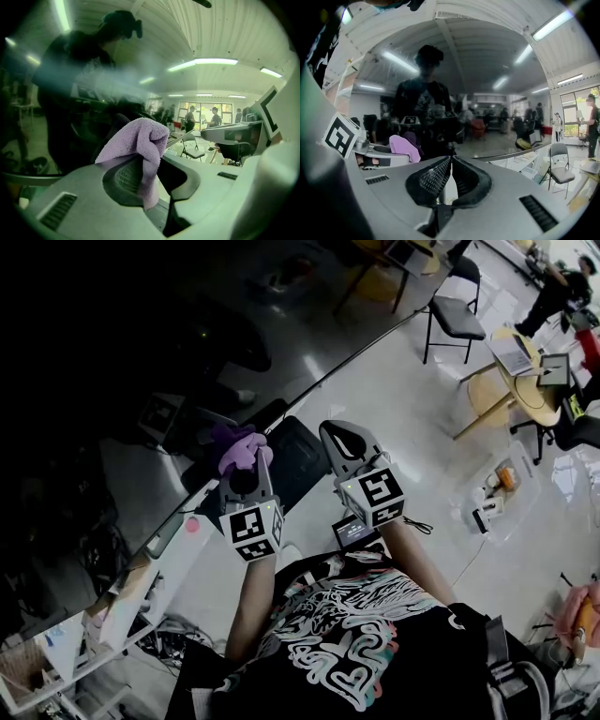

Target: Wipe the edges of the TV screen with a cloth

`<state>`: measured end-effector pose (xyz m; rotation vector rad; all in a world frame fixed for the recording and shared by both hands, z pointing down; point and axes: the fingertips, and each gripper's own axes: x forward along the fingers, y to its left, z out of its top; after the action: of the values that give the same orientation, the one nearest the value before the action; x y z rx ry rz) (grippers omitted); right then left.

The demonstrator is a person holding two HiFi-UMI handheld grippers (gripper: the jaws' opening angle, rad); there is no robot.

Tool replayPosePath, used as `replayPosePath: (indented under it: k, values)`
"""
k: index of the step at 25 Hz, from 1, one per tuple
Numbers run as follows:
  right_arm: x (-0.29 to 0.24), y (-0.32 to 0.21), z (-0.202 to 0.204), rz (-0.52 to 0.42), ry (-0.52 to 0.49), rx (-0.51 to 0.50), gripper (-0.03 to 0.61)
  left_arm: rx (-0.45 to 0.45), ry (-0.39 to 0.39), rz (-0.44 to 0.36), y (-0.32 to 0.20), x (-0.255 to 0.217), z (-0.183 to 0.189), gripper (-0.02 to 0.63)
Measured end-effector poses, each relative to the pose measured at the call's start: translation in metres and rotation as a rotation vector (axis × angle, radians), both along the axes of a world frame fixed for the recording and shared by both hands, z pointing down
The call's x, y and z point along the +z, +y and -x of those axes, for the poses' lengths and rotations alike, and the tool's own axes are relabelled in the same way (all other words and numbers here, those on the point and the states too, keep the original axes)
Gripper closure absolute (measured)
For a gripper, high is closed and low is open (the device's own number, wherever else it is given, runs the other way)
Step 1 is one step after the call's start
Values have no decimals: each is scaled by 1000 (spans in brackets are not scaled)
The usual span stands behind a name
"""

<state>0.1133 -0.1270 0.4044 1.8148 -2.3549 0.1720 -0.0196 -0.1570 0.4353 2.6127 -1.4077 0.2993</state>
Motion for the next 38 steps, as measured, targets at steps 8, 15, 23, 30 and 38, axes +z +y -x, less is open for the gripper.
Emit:
replayPosePath:
  k: [8,15,23,30,38]
  values:
    - [-5,-11,-11,0,-12,-35,545,-9,-3,-3,-3,-3,-19,528]
    - [-5,-23,-36,-2,-11,-61,545,-18,-10,-4,-8,-7,-46,528]
    - [-7,-41,-74,2,-23,-81,545,-23,-21,5,-19,-9,-87,528]
    - [-6,-42,-87,5,-37,-83,545,-25,-20,12,-23,-8,-100,528]
    - [-8,-40,-96,3,-43,-79,545,-36,-12,12,-29,-9,-103,528]
